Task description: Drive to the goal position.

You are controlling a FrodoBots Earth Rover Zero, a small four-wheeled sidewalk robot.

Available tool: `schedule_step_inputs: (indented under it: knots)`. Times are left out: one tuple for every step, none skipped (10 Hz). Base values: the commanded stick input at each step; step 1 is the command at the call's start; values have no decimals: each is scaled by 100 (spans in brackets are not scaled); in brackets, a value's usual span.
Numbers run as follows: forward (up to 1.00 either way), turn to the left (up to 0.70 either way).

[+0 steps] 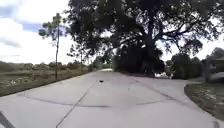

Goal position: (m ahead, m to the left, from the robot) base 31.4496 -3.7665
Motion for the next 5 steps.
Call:
schedule_step_inputs:
  knots:
    - [100, 0]
    - [100, -4]
    - [100, -23]
    - [100, -27]
    - [100, -27]
